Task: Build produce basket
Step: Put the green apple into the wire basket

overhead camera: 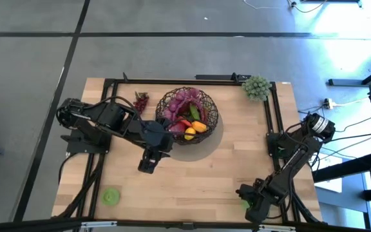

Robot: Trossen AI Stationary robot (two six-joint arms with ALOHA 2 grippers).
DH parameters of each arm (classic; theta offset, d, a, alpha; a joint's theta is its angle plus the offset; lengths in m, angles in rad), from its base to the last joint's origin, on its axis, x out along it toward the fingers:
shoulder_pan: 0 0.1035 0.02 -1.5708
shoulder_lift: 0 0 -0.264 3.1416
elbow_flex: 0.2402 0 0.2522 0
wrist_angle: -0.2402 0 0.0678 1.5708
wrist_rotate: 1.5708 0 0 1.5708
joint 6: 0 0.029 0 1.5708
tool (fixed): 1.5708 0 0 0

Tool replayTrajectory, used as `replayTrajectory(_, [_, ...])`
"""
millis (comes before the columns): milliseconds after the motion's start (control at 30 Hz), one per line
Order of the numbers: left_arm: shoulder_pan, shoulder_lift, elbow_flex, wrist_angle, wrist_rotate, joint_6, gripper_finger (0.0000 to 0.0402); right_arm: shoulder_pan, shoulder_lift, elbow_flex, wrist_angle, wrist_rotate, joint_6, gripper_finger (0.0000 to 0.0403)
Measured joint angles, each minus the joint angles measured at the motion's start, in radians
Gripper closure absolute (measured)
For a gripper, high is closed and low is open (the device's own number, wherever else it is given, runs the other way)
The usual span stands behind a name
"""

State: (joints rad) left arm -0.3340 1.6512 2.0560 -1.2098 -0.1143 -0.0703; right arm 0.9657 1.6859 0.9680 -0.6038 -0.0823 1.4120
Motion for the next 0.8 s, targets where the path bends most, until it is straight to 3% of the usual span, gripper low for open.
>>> replayTrajectory(367, [0.000,0.000,0.000,0.000,0.000,0.000,0.0292,0.000,0.001,-0.020,0.037,0.006,-0.006,0.0010])
replayTrajectory(633, [0.000,0.000,0.000,0.000,0.000,0.000,0.0291,-0.002,-0.013,-0.024,0.041,0.010,-0.005,0.0063])
replayTrajectory(800, [0.000,0.000,0.000,0.000,0.000,0.000,0.0292,-0.005,-0.017,-0.025,0.038,0.015,-0.003,0.0065])
